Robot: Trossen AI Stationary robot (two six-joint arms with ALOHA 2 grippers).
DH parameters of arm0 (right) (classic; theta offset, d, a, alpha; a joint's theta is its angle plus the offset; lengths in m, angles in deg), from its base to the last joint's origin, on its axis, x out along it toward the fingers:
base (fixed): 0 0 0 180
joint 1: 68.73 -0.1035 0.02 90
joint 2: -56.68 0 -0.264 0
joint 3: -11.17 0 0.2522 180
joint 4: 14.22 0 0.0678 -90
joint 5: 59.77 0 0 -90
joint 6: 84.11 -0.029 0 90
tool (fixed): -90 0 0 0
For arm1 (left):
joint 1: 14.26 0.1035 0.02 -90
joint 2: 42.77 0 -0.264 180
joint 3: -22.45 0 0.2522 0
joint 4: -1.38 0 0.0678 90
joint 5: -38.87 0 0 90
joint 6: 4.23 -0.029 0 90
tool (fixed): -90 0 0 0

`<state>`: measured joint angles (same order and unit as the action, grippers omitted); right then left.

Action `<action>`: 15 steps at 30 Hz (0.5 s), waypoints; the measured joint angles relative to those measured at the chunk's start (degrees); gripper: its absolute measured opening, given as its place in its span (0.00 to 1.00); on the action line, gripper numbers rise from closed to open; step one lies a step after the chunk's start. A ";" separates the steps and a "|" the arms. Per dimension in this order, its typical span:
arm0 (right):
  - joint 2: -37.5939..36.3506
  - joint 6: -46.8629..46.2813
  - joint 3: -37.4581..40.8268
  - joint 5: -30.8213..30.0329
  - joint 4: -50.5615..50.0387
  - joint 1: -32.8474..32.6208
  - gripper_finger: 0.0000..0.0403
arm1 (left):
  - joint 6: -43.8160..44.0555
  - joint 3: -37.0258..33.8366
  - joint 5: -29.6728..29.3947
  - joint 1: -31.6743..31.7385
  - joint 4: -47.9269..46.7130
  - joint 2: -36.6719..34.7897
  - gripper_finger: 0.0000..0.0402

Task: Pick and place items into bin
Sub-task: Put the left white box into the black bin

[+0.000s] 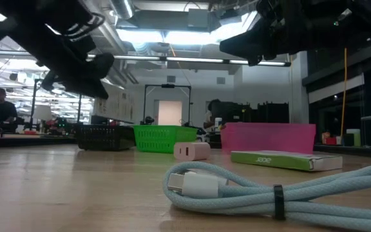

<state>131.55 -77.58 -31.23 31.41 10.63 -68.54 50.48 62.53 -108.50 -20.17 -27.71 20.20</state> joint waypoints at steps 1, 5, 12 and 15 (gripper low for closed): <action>0.00 0.03 0.00 -0.01 0.00 0.00 0.13 | -0.64 0.62 0.62 0.59 -0.03 0.74 0.10; 0.00 0.13 0.00 -0.01 -0.19 0.00 0.13 | -2.70 2.87 1.91 2.17 -0.32 3.70 0.10; 0.02 0.17 0.00 -0.01 -0.92 0.00 0.13 | 1.04 4.81 1.98 3.17 -5.91 7.33 0.10; 0.02 0.20 0.00 -0.01 -1.01 0.00 0.13 | 3.08 4.86 1.83 3.02 -6.84 7.95 0.10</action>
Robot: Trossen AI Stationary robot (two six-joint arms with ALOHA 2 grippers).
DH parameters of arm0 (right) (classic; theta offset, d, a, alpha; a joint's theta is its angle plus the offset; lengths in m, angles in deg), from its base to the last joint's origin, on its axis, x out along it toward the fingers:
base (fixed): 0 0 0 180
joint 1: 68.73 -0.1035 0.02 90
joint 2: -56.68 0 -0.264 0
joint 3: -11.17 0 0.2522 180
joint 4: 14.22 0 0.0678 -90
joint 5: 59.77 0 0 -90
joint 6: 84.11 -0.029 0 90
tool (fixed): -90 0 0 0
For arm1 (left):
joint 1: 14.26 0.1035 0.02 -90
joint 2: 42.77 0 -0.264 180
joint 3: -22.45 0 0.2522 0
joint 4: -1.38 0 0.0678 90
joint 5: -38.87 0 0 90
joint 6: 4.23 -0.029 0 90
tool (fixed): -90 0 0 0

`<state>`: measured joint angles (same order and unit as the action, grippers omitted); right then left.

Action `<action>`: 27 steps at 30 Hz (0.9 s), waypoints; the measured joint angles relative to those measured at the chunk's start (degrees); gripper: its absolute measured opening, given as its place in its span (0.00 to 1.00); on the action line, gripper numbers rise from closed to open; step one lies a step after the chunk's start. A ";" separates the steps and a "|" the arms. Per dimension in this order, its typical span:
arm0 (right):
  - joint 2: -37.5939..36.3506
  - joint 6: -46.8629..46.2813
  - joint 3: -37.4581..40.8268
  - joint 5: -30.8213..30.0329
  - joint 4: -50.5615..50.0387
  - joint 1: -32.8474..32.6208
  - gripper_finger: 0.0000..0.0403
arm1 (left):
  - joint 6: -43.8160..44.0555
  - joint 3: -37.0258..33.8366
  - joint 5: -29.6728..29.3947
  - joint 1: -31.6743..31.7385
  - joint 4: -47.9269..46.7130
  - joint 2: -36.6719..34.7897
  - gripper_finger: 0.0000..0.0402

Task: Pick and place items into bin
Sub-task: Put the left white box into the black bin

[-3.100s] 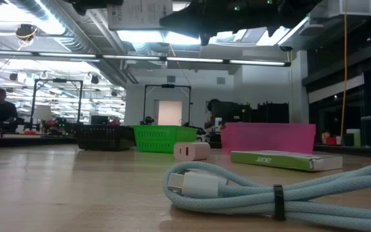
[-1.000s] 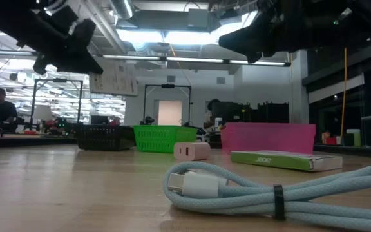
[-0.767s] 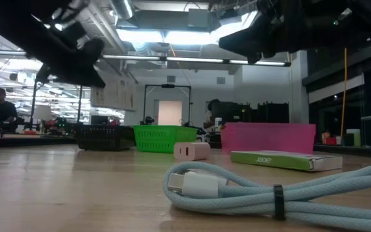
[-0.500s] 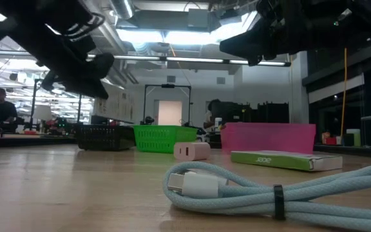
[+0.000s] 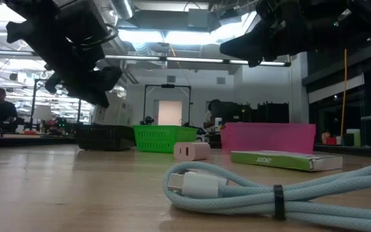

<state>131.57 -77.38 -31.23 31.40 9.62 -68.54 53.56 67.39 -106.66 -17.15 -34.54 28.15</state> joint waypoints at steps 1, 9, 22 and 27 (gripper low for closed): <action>0.00 0.00 0.00 0.00 0.00 0.00 0.13 | 0.14 0.01 0.02 -0.03 0.05 0.14 0.10; 0.00 0.02 -0.02 -0.02 -0.02 0.00 0.13 | 1.00 0.02 1.80 -0.05 0.11 0.28 0.10; 0.00 0.00 -0.02 -0.02 -0.02 0.00 0.13 | 3.18 0.02 4.27 0.01 0.58 0.28 0.33; 0.00 0.00 -0.02 -0.01 -0.02 0.01 0.13 | 3.11 0.02 4.63 0.00 1.20 0.28 0.37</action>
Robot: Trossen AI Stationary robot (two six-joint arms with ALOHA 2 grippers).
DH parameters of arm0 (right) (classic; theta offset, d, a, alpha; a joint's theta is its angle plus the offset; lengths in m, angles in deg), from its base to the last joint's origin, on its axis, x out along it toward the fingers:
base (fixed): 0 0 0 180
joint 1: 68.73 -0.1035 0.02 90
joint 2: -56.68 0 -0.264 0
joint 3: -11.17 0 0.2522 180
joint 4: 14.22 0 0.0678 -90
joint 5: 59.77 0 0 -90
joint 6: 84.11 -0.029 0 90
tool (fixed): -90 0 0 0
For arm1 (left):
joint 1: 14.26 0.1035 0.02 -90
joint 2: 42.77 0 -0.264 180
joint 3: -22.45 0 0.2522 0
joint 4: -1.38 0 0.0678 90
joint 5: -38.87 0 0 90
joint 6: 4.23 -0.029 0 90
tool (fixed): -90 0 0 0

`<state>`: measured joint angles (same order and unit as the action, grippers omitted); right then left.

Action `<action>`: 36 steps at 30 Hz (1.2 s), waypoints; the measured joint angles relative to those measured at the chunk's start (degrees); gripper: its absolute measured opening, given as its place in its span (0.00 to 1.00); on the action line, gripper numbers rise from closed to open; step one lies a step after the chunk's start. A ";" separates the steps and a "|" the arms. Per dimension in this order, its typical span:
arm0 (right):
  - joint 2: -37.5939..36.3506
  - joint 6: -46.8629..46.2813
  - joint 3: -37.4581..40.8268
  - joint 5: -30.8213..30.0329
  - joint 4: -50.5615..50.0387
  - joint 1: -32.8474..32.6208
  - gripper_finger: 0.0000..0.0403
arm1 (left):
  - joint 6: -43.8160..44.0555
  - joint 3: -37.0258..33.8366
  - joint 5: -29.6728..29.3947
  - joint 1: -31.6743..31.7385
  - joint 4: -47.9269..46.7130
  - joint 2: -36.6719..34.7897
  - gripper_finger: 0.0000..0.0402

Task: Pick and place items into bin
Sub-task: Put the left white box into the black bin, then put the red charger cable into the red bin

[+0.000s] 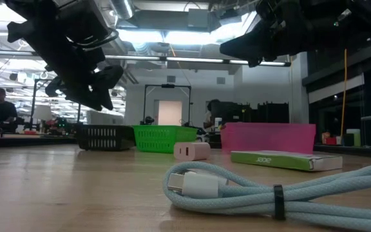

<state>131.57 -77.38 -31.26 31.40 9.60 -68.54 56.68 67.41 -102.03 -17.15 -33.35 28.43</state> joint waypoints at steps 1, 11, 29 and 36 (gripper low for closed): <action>0.00 0.00 0.00 -0.01 0.00 0.02 0.13 | -0.01 0.00 -0.15 0.00 -0.01 0.00 0.37; 0.00 0.00 0.00 -0.01 0.00 0.02 0.13 | -4.83 0.00 -0.42 0.00 0.12 -0.83 0.36; 0.00 -0.64 -0.02 -0.02 0.20 0.00 0.13 | -31.93 4.33 4.82 -4.97 1.95 -14.55 0.27; 0.00 -0.72 -0.02 0.01 1.88 -0.03 0.13 | -40.79 2.25 2.52 -14.44 8.79 -17.30 0.18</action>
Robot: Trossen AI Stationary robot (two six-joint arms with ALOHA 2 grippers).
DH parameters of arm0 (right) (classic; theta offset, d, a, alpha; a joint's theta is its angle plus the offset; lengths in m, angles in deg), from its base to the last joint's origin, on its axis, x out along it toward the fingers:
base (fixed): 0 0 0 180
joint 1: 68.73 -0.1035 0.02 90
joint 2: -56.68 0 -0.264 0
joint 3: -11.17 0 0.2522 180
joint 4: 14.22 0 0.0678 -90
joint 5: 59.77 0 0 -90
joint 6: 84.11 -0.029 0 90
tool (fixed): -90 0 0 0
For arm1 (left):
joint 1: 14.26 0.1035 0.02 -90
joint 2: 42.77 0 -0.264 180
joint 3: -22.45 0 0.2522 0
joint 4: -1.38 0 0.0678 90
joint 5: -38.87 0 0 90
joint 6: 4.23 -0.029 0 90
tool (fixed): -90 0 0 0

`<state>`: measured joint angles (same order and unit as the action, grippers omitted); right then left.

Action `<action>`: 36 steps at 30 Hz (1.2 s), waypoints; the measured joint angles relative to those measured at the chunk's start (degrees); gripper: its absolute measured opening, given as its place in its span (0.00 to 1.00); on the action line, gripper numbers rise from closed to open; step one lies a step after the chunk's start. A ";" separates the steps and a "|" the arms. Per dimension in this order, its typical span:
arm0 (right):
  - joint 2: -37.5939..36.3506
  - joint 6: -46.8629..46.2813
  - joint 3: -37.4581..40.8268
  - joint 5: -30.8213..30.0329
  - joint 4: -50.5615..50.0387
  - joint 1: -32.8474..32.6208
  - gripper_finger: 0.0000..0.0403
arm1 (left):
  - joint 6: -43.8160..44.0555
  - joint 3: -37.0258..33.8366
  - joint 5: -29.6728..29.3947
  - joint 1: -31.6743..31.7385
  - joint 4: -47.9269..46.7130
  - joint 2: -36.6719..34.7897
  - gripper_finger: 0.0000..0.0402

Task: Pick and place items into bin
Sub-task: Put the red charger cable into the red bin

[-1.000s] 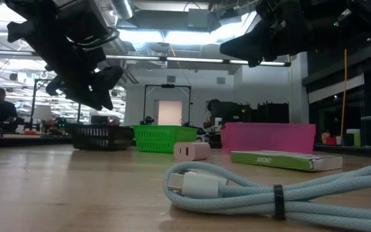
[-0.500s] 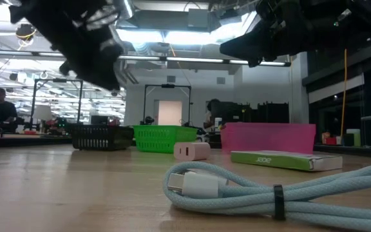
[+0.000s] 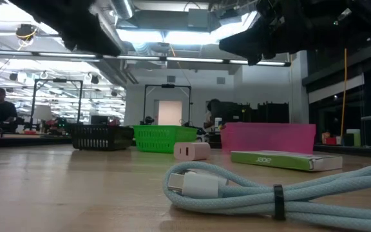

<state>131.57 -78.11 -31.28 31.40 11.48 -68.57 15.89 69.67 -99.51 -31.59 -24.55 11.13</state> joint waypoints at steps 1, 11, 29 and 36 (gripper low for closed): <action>0.00 -0.13 -0.02 -0.01 0.66 -0.21 0.13 | -1.93 -0.28 0.12 -1.51 1.22 0.05 0.16; 0.00 -4.44 -0.09 -0.02 3.47 -4.11 0.13 | -12.65 -5.22 5.90 -13.64 13.76 0.06 0.01; 0.00 -4.26 -0.07 0.01 -0.66 -6.69 0.13 | 10.25 -5.33 25.67 -17.57 13.46 1.24 0.01; 0.00 -6.86 -0.07 0.00 -0.81 -6.69 0.13 | 23.65 1.45 32.80 -17.57 1.81 8.27 0.00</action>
<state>131.57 -84.97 -31.34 31.40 10.67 -75.26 39.53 71.12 -66.72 -49.15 -22.75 19.39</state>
